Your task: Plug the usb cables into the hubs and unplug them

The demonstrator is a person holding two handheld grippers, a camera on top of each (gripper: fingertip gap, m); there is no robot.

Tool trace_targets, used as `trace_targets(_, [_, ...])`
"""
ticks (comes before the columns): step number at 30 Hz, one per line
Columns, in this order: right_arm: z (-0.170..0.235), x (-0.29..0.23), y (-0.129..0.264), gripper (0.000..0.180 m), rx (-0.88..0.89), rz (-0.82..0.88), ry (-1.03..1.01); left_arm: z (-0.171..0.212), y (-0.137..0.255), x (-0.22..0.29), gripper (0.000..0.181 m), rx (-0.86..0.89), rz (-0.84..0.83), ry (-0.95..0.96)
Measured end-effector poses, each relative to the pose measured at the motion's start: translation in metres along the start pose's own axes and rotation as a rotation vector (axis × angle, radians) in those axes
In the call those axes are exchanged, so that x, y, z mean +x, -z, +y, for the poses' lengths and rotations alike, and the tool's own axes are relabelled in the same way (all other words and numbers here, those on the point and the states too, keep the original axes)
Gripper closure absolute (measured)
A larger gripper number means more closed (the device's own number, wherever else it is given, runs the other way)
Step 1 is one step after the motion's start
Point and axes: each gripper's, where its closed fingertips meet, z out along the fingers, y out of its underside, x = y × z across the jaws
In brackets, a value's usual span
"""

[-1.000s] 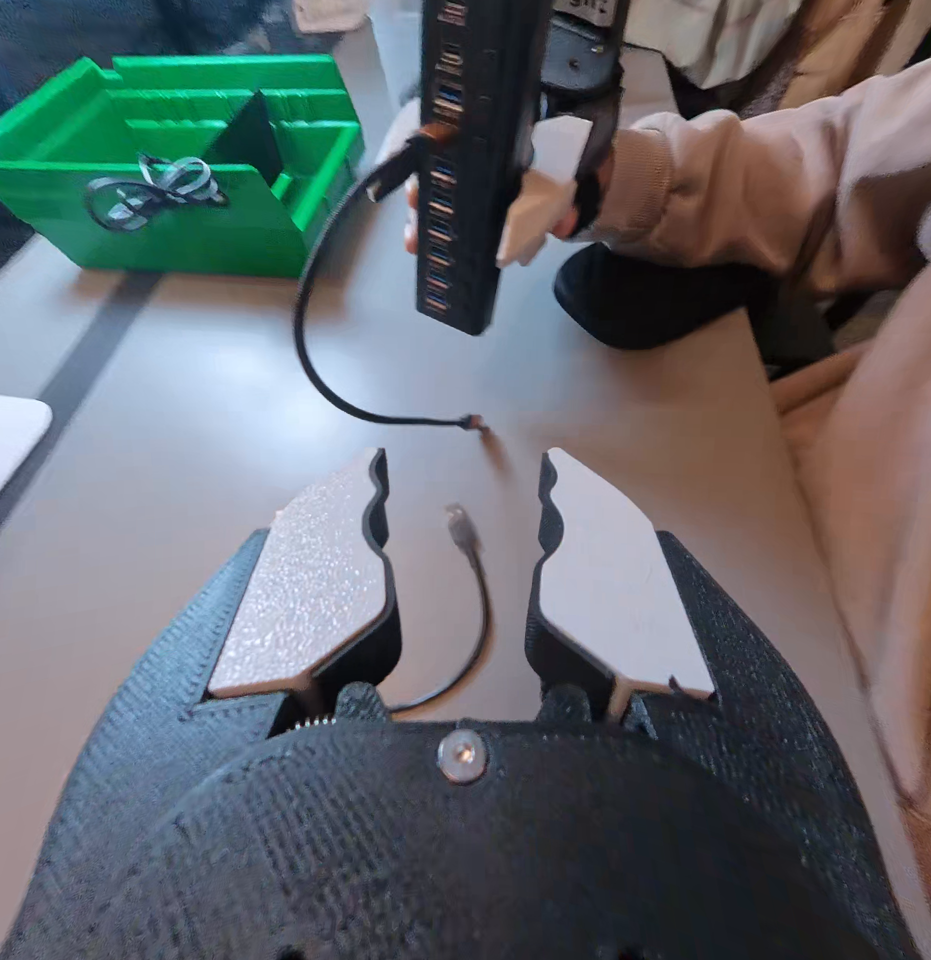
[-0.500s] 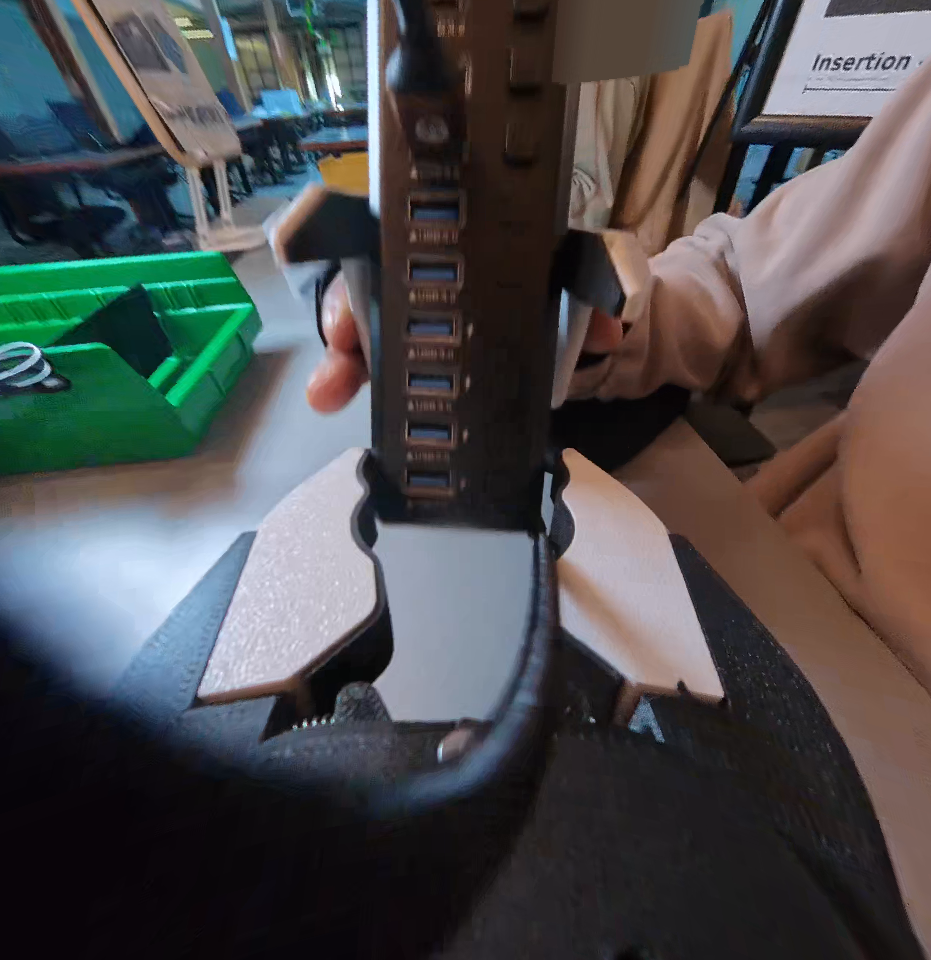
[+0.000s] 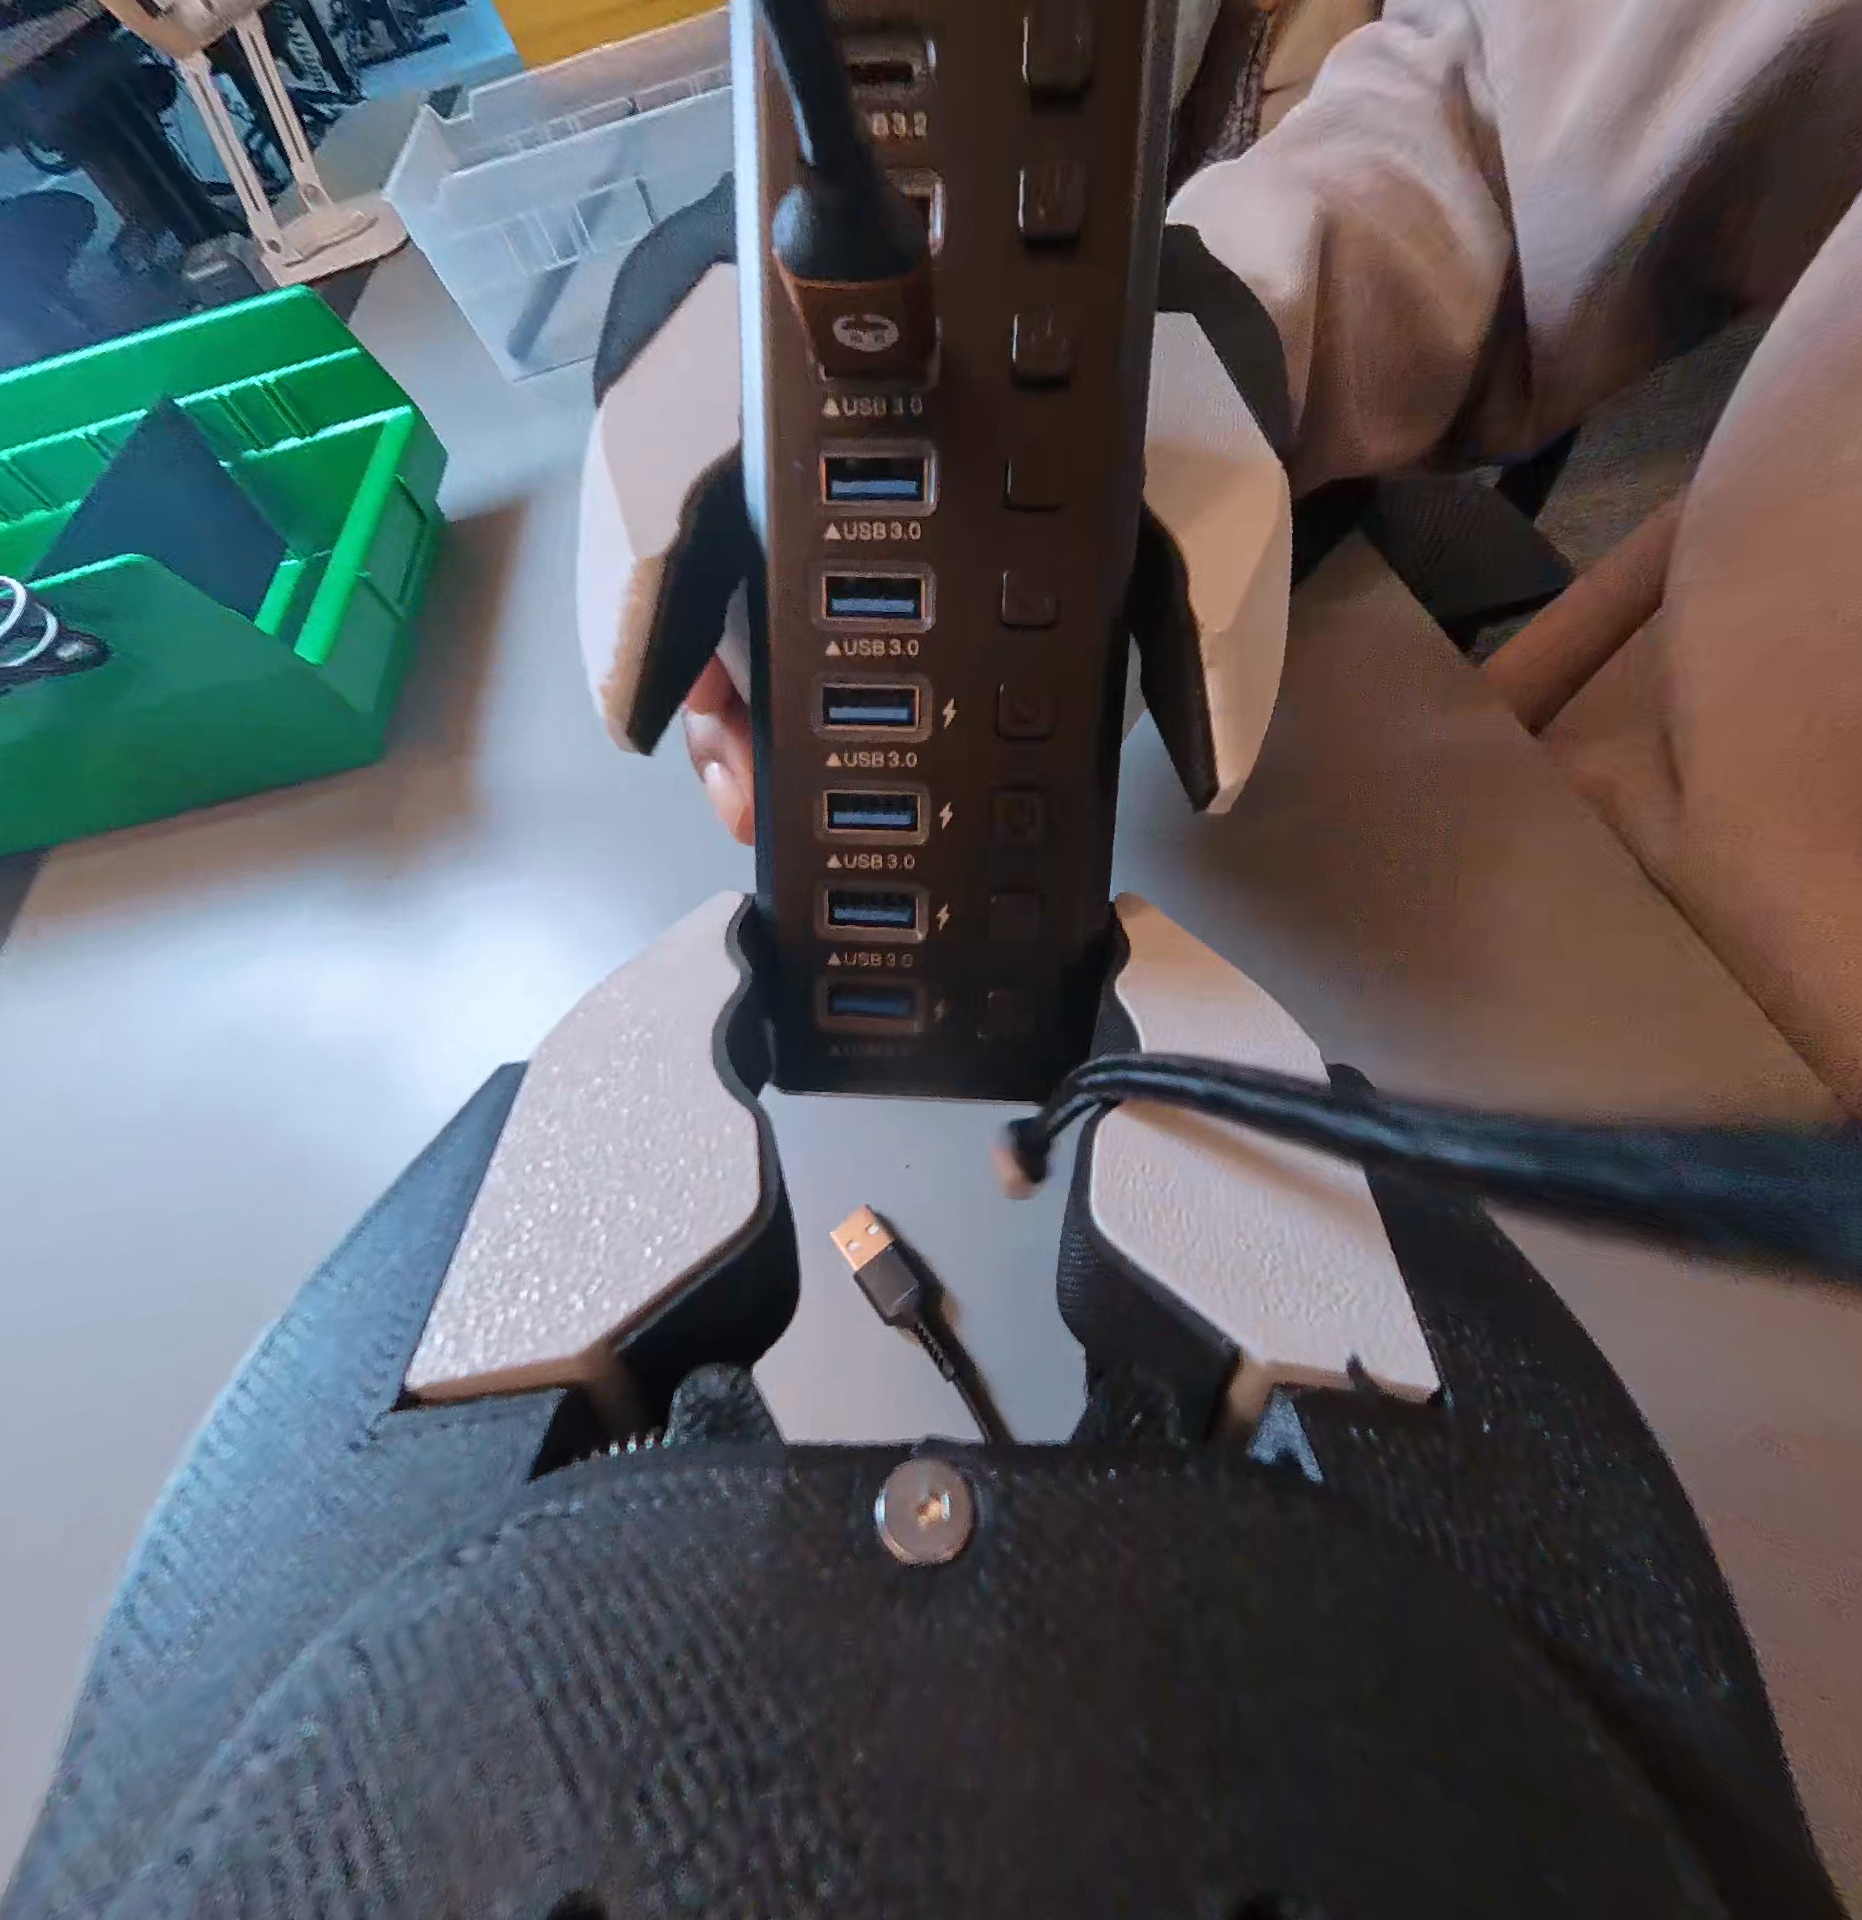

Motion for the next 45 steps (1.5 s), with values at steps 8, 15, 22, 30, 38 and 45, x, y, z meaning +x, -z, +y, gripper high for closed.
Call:
trace_targets(8, [-0.023,0.013,0.015,0.11,0.089,0.033,-0.041,0.001,0.035,-0.022,0.111,0.039,-0.03,0.077])
trace_targets(15, [-0.041,0.053,0.056,0.109,0.201,0.129,-0.129,0.134,0.085,-0.1,0.128,-0.37,-0.389,0.381])
trace_targets(22, [-0.035,0.058,0.063,0.109,0.186,0.143,-0.133,0.103,0.04,-0.063,0.145,-0.402,-0.171,0.291])
trace_targets(30, [-0.035,0.066,0.072,0.109,0.185,0.178,-0.125,0.11,0.009,-0.003,0.146,-0.582,-0.081,0.38])
trace_targets(38, [-0.035,0.063,0.077,0.109,0.199,0.153,-0.113,0.114,0.01,-0.023,0.165,-0.549,-0.192,0.306])
trace_targets(45, [-0.037,0.047,0.074,0.109,0.203,0.081,-0.02,0.04,0.046,-0.052,0.165,-0.227,-0.295,0.247])
